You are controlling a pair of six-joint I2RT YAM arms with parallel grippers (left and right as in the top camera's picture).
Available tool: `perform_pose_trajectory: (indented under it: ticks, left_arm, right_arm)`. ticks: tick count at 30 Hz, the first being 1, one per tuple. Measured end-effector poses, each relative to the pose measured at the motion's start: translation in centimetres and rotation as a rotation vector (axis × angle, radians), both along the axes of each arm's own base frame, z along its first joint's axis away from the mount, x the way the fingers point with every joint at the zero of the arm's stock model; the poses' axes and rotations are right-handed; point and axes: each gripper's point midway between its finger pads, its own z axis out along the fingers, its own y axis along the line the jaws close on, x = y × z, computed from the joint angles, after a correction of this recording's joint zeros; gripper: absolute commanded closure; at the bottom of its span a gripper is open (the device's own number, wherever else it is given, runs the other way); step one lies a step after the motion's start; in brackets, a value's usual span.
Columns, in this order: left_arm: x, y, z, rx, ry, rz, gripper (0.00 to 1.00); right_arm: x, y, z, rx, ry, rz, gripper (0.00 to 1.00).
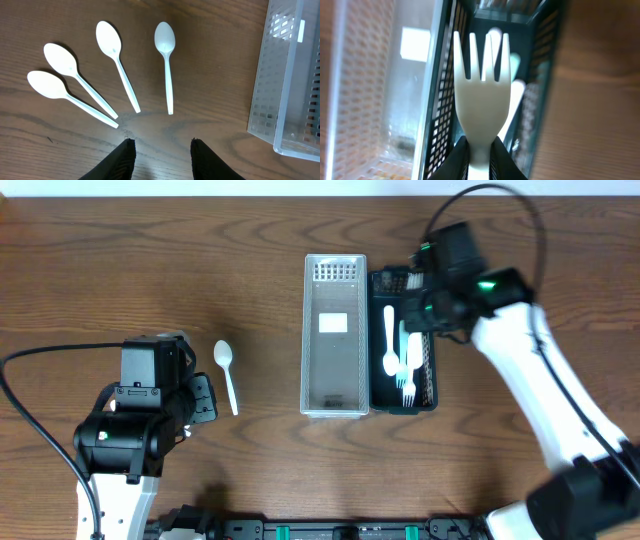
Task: Pack container
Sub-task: 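Carry the fork into the black basket and release it, then lift the right gripper out of the basket toward the right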
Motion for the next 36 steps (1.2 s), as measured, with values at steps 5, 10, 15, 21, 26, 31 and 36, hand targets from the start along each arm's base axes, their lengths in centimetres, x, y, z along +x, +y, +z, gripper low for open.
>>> perform_pose_trajectory:
  ticks: [5,10,15,21,26,31,36]
  left_arm:
    - [0.0,0.0,0.0,0.000,0.000,0.000,0.61]
    - [0.0,0.0,0.0,0.000,0.002,0.000,0.61]
    - [-0.1,0.0,0.0,0.000,0.004,0.000,0.61]
    - [-0.2,0.0,-0.1,0.004,0.010,-0.006,0.32]
    - [-0.3,0.0,-0.1,0.002,0.012,-0.002,0.18]
    - [-0.3,0.0,-0.1,0.003,0.012,-0.002,0.02]
    - [-0.3,0.0,0.0,0.000,0.016,0.003,0.02]
  right_arm:
    - [-0.5,1.4,-6.0,-0.054,0.147,0.020,0.96]
    - [-0.9,1.2,-8.7,-0.088,0.221,0.015,0.80]
    - [-0.7,1.2,-8.9,-0.086,0.216,0.014,0.50]
    - [-0.1,1.3,-7.5,-0.095,0.194,0.035,0.47]
    - [2.6,1.3,-1.7,-0.102,0.051,0.033,0.24]
    - [4.1,-1.1,8.2,-0.077,-0.200,-0.005,0.06]
    - [2.6,-9.7,14.3,-0.100,-0.309,-0.174,0.01]
